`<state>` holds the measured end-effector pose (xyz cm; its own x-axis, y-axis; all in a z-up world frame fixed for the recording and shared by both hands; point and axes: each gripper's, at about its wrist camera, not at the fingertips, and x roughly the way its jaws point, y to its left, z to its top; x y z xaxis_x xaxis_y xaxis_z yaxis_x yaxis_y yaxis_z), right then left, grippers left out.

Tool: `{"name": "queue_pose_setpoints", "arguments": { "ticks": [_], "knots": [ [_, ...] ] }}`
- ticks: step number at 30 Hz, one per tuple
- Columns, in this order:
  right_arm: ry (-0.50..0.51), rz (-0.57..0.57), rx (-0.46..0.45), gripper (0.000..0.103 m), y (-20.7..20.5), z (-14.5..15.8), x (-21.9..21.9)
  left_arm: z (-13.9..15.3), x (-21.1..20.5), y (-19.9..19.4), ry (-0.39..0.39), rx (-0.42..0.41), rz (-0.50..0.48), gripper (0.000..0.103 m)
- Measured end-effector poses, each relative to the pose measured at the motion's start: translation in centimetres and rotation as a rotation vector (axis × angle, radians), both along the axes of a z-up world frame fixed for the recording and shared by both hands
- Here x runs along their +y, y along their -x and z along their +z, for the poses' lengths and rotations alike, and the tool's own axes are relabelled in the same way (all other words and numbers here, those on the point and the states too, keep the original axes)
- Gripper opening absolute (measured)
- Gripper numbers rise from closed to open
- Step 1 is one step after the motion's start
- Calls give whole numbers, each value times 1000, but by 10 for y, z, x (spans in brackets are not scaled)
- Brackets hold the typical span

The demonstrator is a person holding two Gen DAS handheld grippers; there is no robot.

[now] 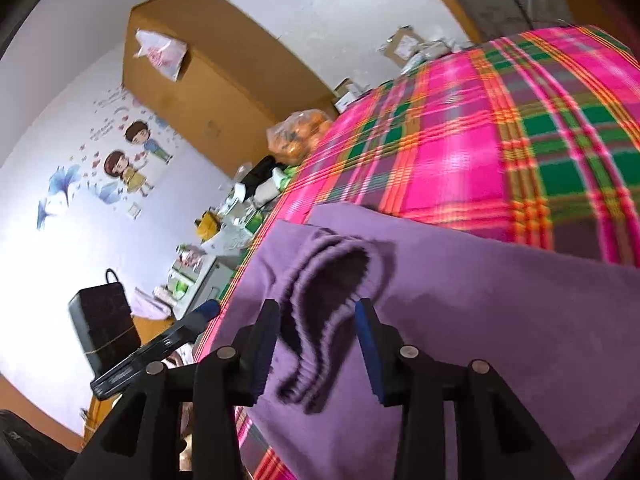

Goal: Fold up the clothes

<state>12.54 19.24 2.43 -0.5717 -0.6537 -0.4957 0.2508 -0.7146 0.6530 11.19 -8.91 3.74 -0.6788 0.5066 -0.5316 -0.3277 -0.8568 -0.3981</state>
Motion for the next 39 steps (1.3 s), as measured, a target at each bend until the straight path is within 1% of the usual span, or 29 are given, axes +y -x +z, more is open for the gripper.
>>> {"name": "queue_pose_setpoints", "arguments": {
  "ticks": [3,6,9,10,11,12,15,16,21,22,24,27,29,31,34,39],
  "knots": [
    [-28,40,-25,44,17,-3,-19,-7,-8,0,26,-21,54,42],
    [-47,64,-79,44,33,-12,-34,-10,-9,-3,39,-29,59,42],
    [-54,87,-91,43,40,-16,-45,-15,-4,-3,72,-41,40,42],
    [-62,96,-87,38,41,-16,-48,-18,-2,-2,81,-48,34,42],
    [-74,93,-82,8,41,-16,-49,-20,0,0,87,-59,32,42],
    [-76,81,-78,8,41,-15,-47,-22,2,2,92,-66,30,42],
    [-24,40,-58,8,34,-11,-36,-25,2,-1,88,-72,20,42],
    [-15,27,-68,8,33,-14,-32,-26,1,-1,85,-73,15,42],
    [25,-13,-158,12,34,-38,-17,-31,3,-4,96,-82,-3,42],
    [21,-16,-155,13,33,-37,-16,-31,4,-5,97,-82,-8,42],
    [-6,-17,-126,19,27,-29,-16,-30,8,-8,98,-83,-24,42],
    [-38,-18,-90,19,19,-20,-15,-30,14,-12,101,-81,-46,42],
    [-36,-15,-88,20,15,-19,-13,-29,19,-16,104,-77,-56,42],
    [-35,-11,-92,22,11,-21,-14,-27,23,-16,104,-69,-56,42],
    [-28,-24,-95,30,5,-21,-12,-22,25,-14,129,-45,-21,42],
    [-26,-102,-81,52,7,-19,3,-17,17,-9,195,-11,92,42]
  ]
}}
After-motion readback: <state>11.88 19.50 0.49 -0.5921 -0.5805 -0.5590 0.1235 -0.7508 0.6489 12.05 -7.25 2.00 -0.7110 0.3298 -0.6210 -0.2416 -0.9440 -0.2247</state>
